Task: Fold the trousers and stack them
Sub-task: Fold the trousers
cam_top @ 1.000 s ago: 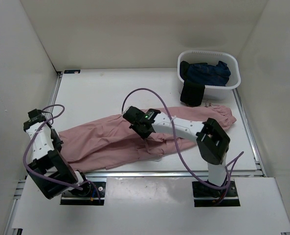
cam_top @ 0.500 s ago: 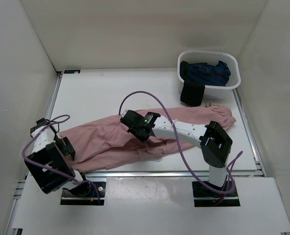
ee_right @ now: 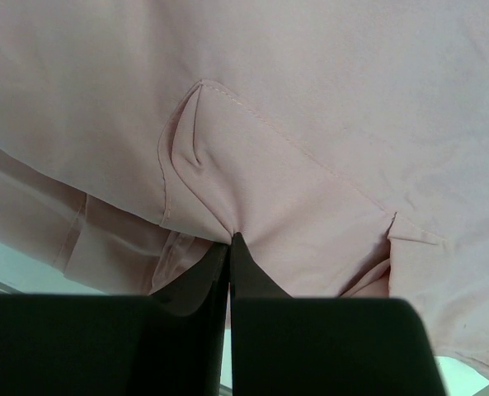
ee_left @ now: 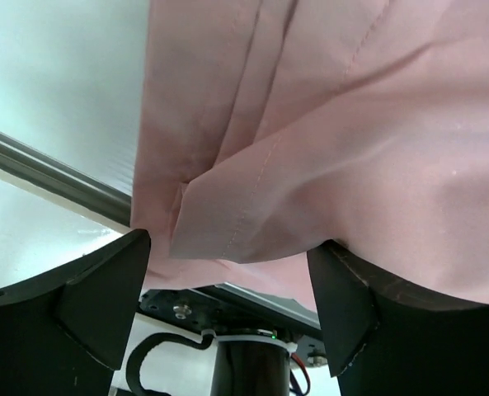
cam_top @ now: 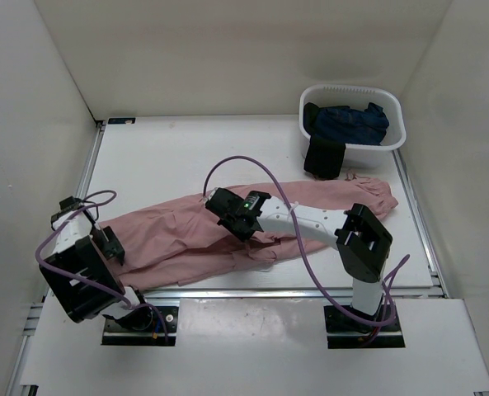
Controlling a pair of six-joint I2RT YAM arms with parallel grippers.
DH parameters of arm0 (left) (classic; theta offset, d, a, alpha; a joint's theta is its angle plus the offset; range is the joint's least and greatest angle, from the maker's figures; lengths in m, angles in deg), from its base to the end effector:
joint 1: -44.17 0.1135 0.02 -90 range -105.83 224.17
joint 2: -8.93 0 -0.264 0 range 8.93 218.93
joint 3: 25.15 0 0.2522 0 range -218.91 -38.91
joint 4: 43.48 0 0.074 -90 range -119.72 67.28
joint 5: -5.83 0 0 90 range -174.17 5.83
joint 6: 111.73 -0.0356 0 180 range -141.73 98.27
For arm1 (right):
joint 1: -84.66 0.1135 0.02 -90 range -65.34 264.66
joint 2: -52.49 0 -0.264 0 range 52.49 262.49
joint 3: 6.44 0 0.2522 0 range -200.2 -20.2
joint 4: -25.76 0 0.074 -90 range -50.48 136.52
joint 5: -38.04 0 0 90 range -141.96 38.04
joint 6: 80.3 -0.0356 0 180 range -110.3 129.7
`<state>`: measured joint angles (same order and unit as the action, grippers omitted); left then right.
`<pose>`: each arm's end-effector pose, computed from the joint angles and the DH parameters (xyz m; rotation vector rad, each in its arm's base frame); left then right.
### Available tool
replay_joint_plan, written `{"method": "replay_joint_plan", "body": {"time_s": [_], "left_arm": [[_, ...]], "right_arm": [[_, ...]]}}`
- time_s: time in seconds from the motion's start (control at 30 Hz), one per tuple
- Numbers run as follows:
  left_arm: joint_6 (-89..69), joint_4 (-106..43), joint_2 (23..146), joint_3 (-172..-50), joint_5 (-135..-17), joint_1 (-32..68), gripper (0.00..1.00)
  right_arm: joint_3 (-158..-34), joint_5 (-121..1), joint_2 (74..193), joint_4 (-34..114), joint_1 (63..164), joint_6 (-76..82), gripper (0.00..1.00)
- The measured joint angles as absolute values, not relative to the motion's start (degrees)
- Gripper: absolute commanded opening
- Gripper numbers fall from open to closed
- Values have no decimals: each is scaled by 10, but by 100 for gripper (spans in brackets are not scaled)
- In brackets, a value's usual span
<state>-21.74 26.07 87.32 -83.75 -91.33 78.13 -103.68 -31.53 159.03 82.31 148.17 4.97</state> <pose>0.1679 0.1184 0.1774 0.9091 -2.9744 -0.1913 0.1842 0.3417 0.2279 -1.1870 2.3115 -0.0758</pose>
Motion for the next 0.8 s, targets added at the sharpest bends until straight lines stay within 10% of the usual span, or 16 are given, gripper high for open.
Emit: {"method": "replay_joint_plan", "body": {"time_s": [0.2,0.37,0.8], "left_arm": [[-217,245,872,-837,-915,781,71],[-216,237,875,-837,-892,781,14],[-217,347,848,-985,-865,835,14]], "right_arm": [[-1037,-317,1590,822,1482,49,0],[-1037,-318,1590,822,1482,48,0],[-1037,-313,1532,844,1487,42,0]]}}
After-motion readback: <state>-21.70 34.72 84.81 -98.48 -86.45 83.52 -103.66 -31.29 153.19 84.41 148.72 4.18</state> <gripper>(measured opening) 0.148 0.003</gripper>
